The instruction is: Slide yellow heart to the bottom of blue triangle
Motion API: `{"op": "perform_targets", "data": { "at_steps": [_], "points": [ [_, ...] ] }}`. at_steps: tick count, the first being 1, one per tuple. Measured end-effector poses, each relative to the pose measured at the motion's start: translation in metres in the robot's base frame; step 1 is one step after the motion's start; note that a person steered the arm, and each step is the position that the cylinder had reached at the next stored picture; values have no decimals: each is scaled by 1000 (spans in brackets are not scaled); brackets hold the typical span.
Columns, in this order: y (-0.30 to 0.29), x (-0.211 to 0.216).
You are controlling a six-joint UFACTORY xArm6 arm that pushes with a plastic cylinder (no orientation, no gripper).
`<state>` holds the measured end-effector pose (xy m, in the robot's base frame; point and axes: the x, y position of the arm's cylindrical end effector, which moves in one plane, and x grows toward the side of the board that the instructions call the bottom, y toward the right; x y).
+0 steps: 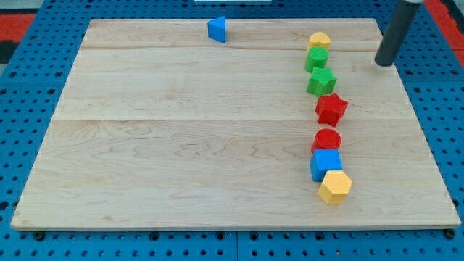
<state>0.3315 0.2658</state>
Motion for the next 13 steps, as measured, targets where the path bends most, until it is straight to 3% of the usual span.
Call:
{"op": "perform_targets", "data": {
  "at_steps": [1, 3, 8, 13],
  "points": [
    [-8, -1],
    [-19, -43],
    [-152, -76],
    [-140, -122]
  ]
}}
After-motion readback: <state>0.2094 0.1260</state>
